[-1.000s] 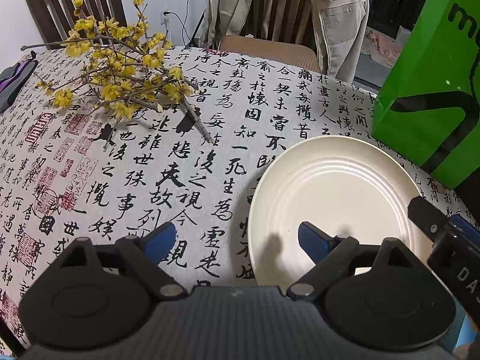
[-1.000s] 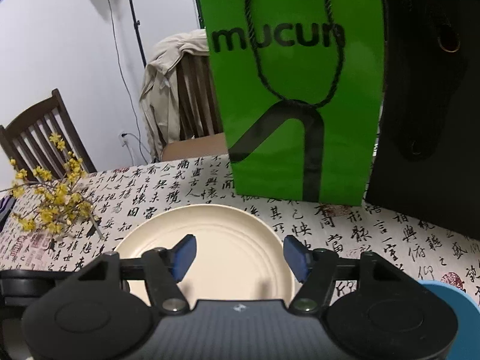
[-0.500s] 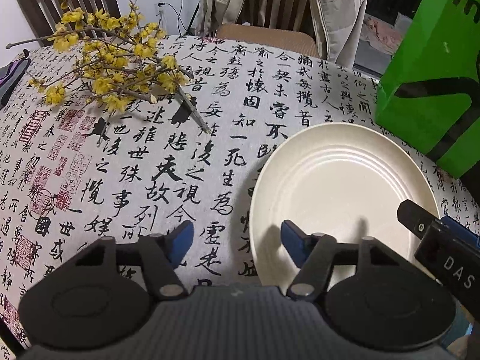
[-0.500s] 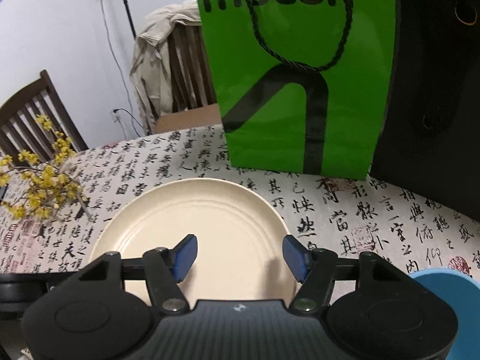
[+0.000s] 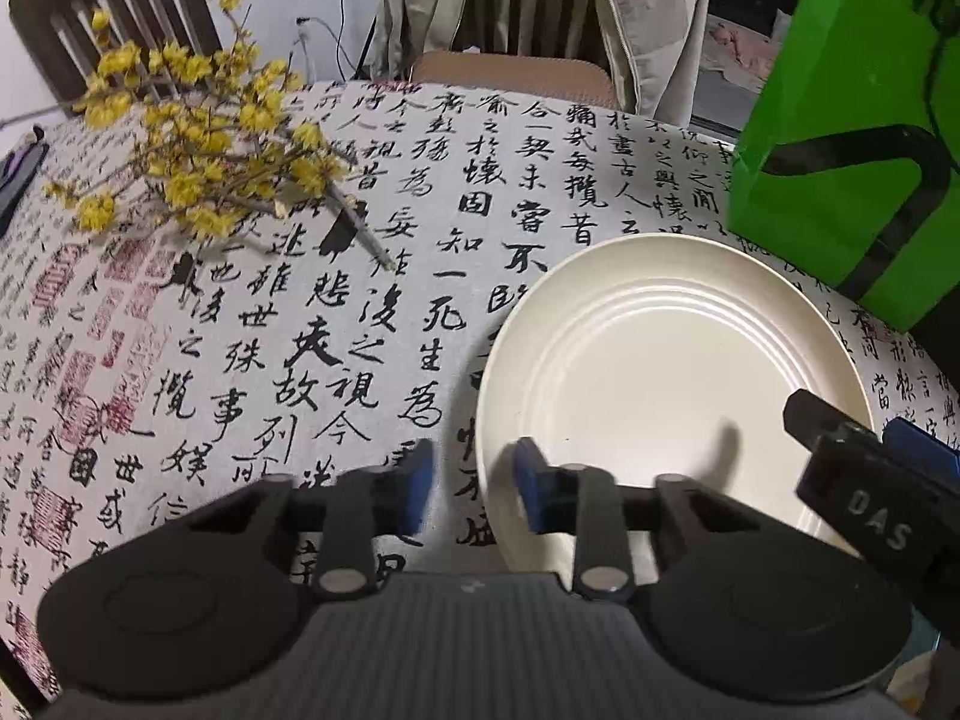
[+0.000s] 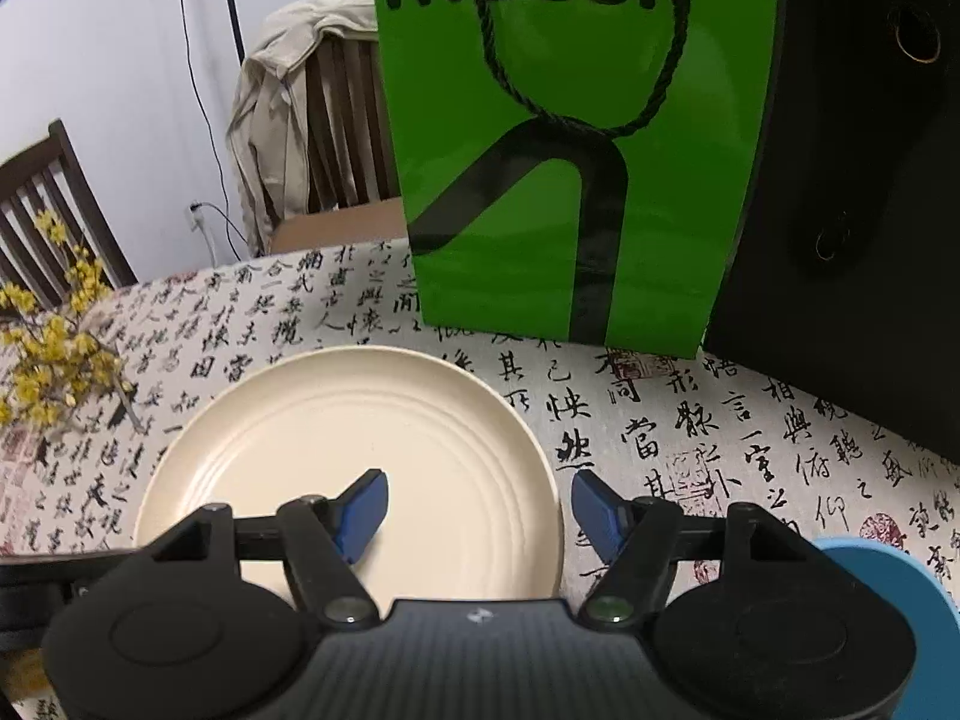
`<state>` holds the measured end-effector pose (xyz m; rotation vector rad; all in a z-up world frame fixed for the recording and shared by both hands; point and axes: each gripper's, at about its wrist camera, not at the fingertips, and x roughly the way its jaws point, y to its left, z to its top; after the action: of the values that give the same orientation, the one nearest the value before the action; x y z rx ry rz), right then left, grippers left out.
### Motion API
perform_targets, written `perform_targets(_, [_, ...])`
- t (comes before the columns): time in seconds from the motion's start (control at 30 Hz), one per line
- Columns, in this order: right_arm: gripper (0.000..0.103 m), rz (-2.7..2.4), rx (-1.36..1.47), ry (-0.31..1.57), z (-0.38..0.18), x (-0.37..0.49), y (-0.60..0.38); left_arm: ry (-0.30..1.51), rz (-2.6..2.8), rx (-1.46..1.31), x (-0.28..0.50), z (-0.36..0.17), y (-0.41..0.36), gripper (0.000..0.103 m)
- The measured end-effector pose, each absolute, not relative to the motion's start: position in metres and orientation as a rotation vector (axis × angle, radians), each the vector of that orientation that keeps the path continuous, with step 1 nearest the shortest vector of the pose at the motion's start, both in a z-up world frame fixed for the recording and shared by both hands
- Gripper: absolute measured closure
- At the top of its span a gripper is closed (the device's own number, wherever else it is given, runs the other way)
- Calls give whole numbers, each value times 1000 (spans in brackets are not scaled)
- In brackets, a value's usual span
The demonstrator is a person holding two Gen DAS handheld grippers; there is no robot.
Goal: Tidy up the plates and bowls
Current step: 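Lower both open tools onto the rim of the small cream plate, then close both tools on opposite sides of the small cream plate rim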
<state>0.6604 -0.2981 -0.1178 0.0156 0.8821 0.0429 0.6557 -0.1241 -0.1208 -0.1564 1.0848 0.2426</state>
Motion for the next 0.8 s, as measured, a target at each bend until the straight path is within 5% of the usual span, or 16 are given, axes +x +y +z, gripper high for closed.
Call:
perform_targets(0.17, [38, 60, 3, 897, -120, 660, -296, 1087, 239, -143, 655, -121, -128, 79])
perform_targets(0.43, [55, 70, -16, 887, -118, 656, -295, 1079, 248, -135, 653, -121, -128, 85])
perform_targets(0.6, [76, 102, 10, 884, -117, 656, -298, 1074, 293, -151, 653, -119, -118, 85])
perform_targets(0.8, [90, 122, -9, 883, -118, 654, -294, 1068, 320, -163, 652, -116, -107, 85])
